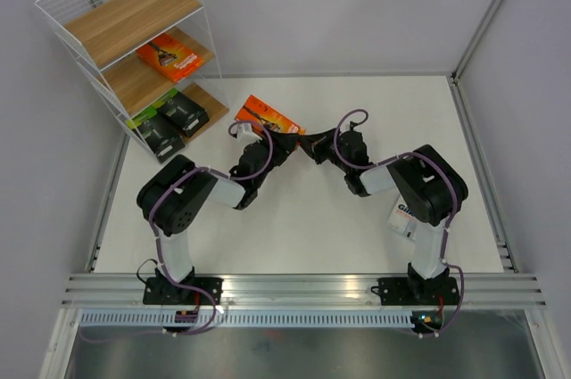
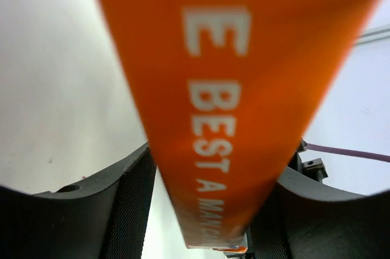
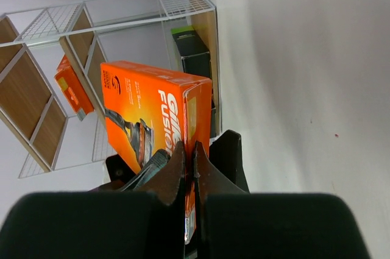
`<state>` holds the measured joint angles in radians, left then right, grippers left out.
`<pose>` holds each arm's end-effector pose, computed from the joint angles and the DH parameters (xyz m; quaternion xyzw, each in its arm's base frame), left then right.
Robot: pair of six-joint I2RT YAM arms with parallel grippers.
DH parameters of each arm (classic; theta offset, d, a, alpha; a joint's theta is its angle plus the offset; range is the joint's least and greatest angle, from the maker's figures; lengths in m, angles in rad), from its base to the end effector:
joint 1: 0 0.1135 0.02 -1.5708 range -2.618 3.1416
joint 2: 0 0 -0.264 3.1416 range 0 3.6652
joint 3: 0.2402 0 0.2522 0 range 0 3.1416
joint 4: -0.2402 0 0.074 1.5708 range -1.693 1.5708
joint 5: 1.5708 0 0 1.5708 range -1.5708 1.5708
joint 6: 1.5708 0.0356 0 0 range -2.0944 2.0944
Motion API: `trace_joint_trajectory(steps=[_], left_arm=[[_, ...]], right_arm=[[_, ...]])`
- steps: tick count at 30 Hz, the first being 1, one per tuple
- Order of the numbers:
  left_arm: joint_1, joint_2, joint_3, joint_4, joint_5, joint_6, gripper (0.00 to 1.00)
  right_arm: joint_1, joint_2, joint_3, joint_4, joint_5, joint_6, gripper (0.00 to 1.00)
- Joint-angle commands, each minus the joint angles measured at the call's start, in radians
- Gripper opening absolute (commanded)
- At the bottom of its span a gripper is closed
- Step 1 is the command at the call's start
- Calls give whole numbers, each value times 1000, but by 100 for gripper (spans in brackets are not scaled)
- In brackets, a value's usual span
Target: Place and organize the shaving razors onto the shelf
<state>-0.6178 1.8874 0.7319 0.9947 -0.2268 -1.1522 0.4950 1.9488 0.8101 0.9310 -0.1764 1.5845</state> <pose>0.3007 -0.2039 0.1470 -0.2705 0.7105 -0.4437 0.4745 0.3325 0.1866 0.1391 0.3534 0.6904 0.5758 0.2588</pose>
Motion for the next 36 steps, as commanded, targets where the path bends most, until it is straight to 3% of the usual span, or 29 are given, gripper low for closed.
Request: trace_joint_trajectory(steps=[1, 13, 24, 32, 33, 34, 36], left_arm=[[-28, -53, -2, 53, -88, 48, 61], [-37, -119, -63, 51, -203, 54, 51], [-62, -131, -74, 51, -232, 74, 50], [-62, -177, -94, 44, -255, 94, 28], [-57, -189, -97, 35, -252, 100, 27], [-54, -203, -106, 30, -241, 108, 26], [-36, -253, -109, -26, -191, 121, 26]], right_arm=[[19, -59, 15, 108, 35, 28, 0], [43, -77, -38, 141, 77, 55, 1], [68, -77, -9, 135, 117, 77, 1], [80, -70, -15, 137, 104, 94, 1], [80, -70, -15, 137, 82, 95, 5], [82, -71, -18, 138, 68, 97, 19], [79, -83, -31, 167, 2, 91, 37]])
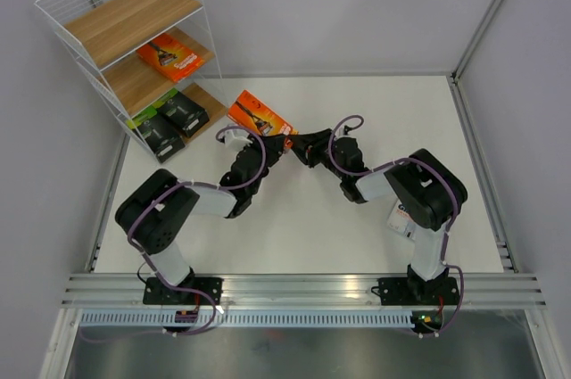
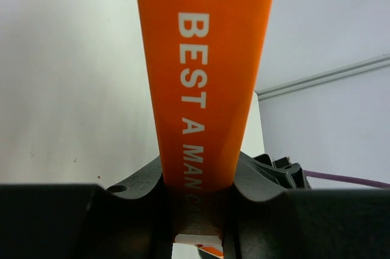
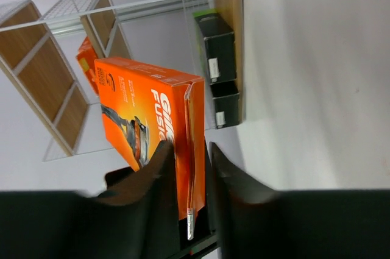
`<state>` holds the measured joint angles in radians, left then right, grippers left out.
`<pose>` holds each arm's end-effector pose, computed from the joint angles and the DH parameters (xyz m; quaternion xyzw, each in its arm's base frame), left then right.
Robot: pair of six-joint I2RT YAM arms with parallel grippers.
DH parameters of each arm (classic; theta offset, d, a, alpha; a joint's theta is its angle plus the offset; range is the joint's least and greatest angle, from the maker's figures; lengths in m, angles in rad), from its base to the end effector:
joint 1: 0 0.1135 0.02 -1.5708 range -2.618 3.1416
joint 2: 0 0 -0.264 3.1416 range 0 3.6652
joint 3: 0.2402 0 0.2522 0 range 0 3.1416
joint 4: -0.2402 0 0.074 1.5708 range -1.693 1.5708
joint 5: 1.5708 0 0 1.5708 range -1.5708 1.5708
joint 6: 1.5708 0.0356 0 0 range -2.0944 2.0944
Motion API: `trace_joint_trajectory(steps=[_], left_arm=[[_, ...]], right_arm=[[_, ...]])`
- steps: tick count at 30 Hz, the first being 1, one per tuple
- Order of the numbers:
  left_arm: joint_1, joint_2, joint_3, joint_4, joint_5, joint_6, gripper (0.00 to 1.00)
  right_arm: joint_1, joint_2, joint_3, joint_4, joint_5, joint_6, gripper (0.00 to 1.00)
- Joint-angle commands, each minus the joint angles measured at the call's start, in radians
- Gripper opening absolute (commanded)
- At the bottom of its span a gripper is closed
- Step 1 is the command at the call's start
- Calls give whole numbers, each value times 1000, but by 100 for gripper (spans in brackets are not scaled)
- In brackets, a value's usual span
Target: Place and organize the shaving razors onto the shelf
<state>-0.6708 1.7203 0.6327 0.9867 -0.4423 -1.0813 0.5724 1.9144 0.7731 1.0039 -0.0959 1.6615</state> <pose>0.2695 -0.1944 0.1748 -0.2915 0.6786 -0.3984 0.5438 0.3125 0.2054 0.1494 0.3632 0.6605 0.6056 0.2552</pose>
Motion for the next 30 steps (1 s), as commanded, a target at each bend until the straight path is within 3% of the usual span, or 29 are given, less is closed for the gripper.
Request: trace_joint_trajectory(steps=[1, 4, 7, 10, 12, 14, 17, 20, 30], left_arm=[[26, -106, -8, -55, 43, 52, 26], [91, -201, -10, -189, 170, 50, 27], [171, -309, -37, -284, 298, 64, 27], [260, -447, -62, -356, 431, 90, 27], [313, -525, -70, -459, 499, 118, 27], [371, -626, -54, -560, 613, 148, 29], [451, -725, -16, -730, 726, 193, 30], [551, -778, 4, -781, 839, 176, 30], [784, -800, 171, -1100, 953, 256, 30]], right_arm=[[0, -57, -9, 94, -109, 6, 52], [-16, -126, -73, 91, -214, -23, 61], [-39, -259, -126, -31, -269, -133, 66], [-63, -417, -106, -360, -260, -391, 70], [-69, -520, -87, -590, -156, -562, 73], [-71, -592, -77, -678, -93, -623, 76], [-80, -649, -69, -752, -33, -713, 78], [-85, -650, -66, -760, -30, -735, 78], [-85, -580, -63, -743, -84, -718, 78]])
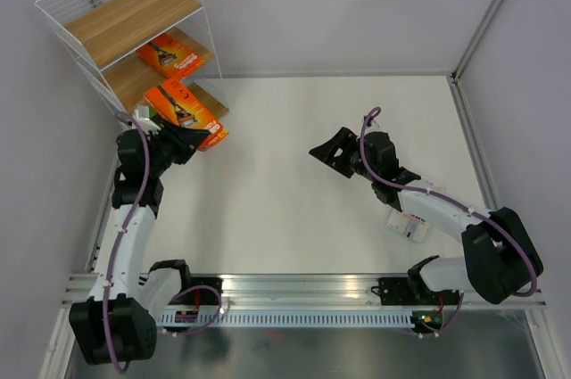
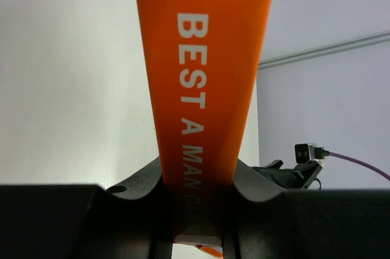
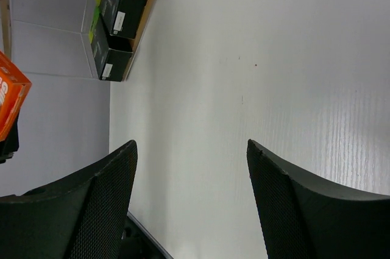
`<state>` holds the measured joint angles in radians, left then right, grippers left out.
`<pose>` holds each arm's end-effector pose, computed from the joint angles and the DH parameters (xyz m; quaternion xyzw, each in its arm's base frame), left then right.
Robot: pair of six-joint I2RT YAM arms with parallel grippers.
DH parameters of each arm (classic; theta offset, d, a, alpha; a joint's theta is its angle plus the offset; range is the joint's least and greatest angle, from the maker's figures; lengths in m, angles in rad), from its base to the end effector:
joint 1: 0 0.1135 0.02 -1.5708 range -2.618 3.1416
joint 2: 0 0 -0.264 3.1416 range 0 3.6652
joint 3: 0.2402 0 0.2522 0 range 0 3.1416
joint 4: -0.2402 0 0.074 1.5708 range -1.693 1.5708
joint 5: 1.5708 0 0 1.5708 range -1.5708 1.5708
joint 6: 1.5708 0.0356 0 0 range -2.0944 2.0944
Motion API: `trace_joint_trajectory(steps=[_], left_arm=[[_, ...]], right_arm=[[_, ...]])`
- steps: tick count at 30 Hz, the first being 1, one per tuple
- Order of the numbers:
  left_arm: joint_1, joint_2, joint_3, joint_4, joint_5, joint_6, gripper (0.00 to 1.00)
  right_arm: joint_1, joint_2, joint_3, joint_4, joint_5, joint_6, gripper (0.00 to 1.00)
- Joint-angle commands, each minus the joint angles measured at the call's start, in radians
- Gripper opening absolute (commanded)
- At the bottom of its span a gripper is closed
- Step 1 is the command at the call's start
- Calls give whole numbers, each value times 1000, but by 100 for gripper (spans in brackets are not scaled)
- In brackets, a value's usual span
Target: Place and organize the shaving razors onto the shelf
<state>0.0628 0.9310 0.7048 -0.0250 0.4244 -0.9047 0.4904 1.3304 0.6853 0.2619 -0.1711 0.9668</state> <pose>0.2182 -0.0010 0.3024 -0.2450 0.7438 -0.3967 0.4789 0.2531 0.1420 0.2298 0.1484 0.8138 0.4240 0.3688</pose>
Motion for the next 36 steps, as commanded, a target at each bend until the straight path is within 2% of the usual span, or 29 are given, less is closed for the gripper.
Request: trace_joint_trajectory(steps=[1, 5, 36], left_arm=[[67, 0, 108, -108, 99, 81, 30], [127, 63, 124, -116, 189, 58, 29], [229, 229, 271, -127, 243, 18, 29]], right_arm=[[-4, 3, 17, 2, -8, -23, 78], [-4, 0, 3, -3, -8, -19, 78], [-4, 58, 25, 0, -7, -2, 78]])
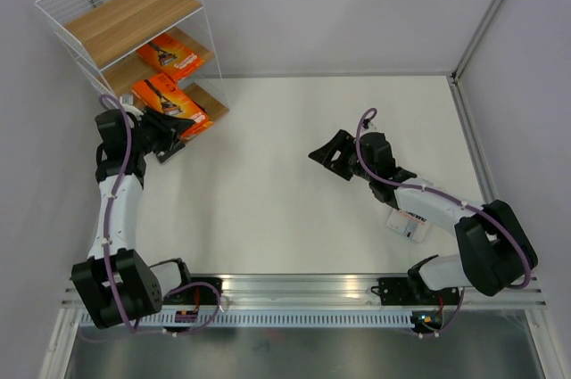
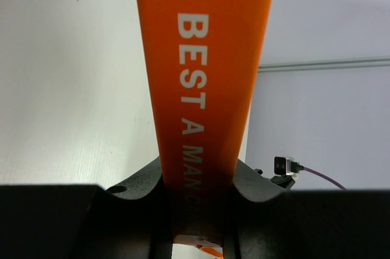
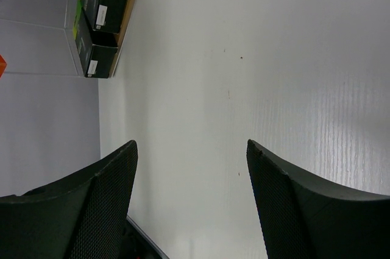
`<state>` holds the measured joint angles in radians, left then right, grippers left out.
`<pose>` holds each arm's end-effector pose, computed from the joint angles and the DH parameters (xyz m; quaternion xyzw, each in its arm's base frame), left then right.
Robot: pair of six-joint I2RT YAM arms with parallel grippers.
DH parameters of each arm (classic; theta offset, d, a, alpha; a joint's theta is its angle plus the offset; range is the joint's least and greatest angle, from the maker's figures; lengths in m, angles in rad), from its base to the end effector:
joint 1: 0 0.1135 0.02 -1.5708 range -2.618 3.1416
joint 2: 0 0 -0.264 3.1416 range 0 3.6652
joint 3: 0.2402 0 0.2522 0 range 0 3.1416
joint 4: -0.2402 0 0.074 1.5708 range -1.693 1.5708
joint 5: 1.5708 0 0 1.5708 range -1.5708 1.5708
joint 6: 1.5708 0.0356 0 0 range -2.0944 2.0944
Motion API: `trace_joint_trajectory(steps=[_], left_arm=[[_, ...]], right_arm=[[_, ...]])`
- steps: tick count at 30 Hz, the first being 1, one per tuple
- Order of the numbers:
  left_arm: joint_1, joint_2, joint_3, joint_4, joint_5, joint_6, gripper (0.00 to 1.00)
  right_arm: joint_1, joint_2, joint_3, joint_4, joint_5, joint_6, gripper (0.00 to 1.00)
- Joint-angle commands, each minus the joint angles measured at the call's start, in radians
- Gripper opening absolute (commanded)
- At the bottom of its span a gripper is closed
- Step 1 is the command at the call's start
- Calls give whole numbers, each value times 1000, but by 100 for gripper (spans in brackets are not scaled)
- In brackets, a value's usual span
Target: Place and organize the shaving razors onto the shelf
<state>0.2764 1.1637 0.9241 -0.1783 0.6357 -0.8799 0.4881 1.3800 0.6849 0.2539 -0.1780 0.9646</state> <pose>0.2573 0.0510 0.3144 -0.2926 0.7601 -0.4041 0.4165 0.2577 0.1439 0.2153 0.1523 0.8288 0.4102 0.3487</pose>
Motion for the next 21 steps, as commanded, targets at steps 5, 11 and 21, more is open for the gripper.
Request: trace_joint_trajectory(steps=[5, 11, 21], left_arm=[[27, 25, 79, 33, 53, -10, 29], [33, 79, 105, 53, 87, -24, 29], [67, 120, 143, 102, 124, -74, 30]], right_arm=[[-3, 17, 33, 10, 0, 3, 78], [-5, 27, 45, 8, 0, 5, 78], [-6, 27, 42, 12, 2, 10, 78]])
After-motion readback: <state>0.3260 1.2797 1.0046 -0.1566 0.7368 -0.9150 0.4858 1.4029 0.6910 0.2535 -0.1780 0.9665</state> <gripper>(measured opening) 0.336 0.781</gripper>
